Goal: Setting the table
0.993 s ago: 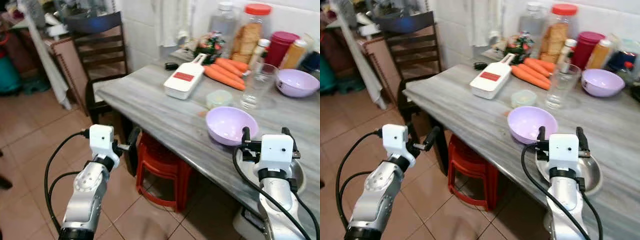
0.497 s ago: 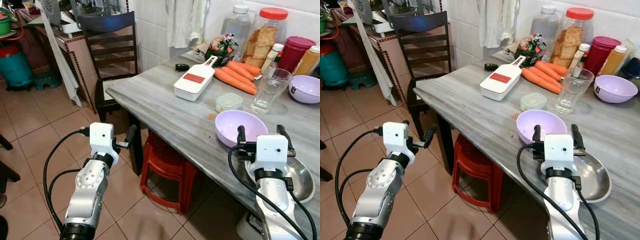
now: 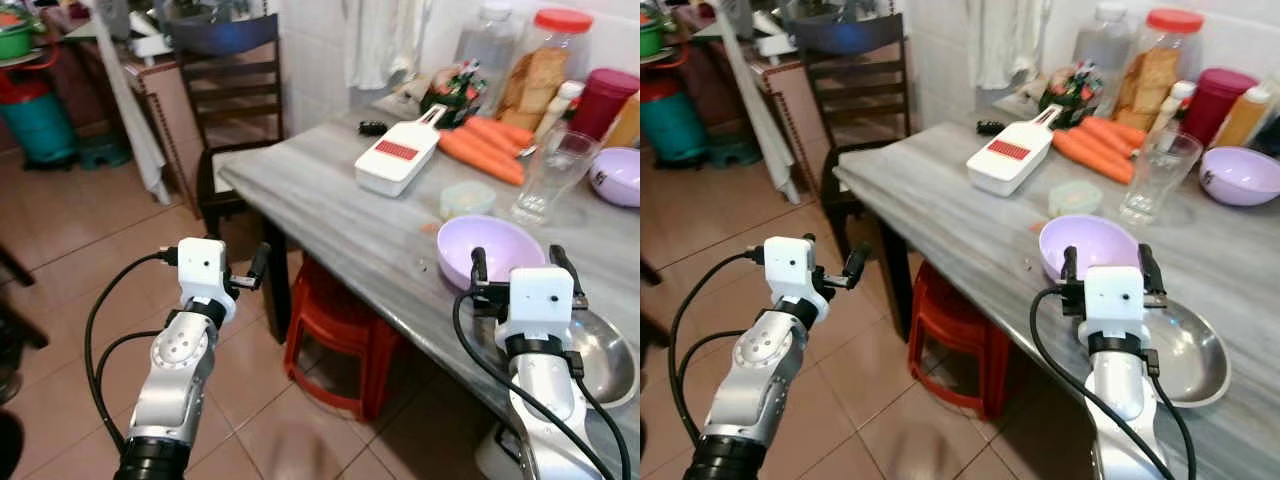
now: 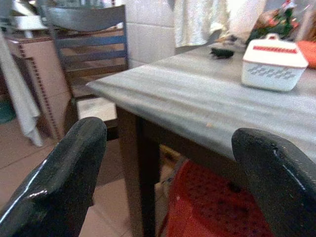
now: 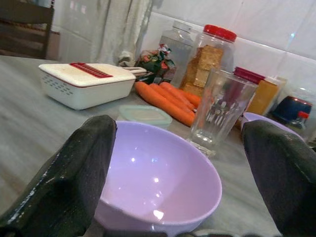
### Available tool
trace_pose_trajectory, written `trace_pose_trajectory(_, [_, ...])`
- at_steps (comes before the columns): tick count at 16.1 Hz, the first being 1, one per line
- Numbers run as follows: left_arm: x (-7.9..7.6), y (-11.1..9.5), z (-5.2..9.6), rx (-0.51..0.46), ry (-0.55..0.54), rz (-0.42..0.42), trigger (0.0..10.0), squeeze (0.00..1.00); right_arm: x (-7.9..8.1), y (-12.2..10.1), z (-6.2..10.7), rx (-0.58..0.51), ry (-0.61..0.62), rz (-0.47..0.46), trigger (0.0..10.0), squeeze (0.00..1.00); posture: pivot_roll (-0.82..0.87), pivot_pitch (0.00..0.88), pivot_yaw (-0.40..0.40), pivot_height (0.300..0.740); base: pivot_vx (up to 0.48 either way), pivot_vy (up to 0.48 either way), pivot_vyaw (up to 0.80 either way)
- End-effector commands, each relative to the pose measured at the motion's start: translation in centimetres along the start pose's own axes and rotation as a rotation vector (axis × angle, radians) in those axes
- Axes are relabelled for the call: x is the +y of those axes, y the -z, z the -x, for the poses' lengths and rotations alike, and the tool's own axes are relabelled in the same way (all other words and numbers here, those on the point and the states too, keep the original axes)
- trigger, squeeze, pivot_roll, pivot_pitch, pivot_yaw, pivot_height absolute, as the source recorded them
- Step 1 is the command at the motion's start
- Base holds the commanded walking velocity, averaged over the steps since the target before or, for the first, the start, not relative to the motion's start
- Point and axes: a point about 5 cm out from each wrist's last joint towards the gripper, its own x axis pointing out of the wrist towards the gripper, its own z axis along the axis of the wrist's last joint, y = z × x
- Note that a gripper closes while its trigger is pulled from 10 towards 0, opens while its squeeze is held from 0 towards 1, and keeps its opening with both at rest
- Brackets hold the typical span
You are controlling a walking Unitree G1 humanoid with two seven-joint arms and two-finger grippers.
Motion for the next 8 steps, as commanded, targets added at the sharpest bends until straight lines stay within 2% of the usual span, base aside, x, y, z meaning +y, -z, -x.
trace_pose_trajectory(1, [0.05,0.14,-0.05,0.008,-0.003,-0.009,10.0,0.0,-0.09,0.21,0.04,0.005,0.006,0.01,10.0,0.52,-0.07,0.0,0.016,0.74,-0.285,0.0,0.0])
trace_pose_trajectory(8, [0.03,0.18,-0.31,0.01,0.008,-0.006,10.0,0.0,-0.14,0.15,-0.16,-0.002,0.013,0.01,10.0,0.52,-0.07,0.0,0.021,0.74,-0.319,0.0,0.0])
